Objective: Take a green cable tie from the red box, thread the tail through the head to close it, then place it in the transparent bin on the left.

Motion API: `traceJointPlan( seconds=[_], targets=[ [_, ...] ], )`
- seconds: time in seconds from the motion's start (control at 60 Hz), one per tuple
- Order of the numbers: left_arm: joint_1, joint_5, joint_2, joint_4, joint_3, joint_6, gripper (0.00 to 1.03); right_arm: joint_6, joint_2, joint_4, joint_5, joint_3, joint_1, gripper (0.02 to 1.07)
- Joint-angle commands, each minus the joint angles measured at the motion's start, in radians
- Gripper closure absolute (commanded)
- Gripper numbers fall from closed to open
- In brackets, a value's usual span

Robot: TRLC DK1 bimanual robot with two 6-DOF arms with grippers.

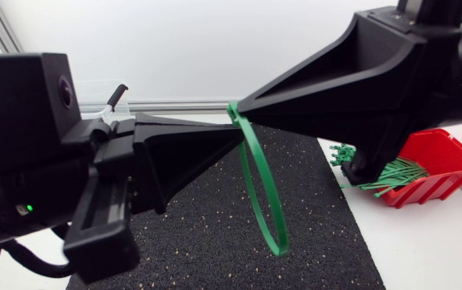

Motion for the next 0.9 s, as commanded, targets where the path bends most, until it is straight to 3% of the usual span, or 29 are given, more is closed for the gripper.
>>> traceJointPlan(
  seconds=[0.0, 0.617, 0.883],
  targets=[
    [-0.010, -0.003, -0.005, 0.025, -0.017, 0.032, 0.99, 0.033, -0.004, -0.024, 0.021, 0.021, 0.002, 1.01],
    [0.011, -0.041, -0.010, 0.047, -0.027, 0.090, 0.99, 0.044, 0.022, -0.070, 0.021, 0.001, -0.018, 1.01],
    [-0.003, -0.042, 0.004, 0.038, -0.032, 0.170, 0.99, 0.044, 0.034, -0.088, 0.015, -0.003, -0.023, 1.01]
  ],
)
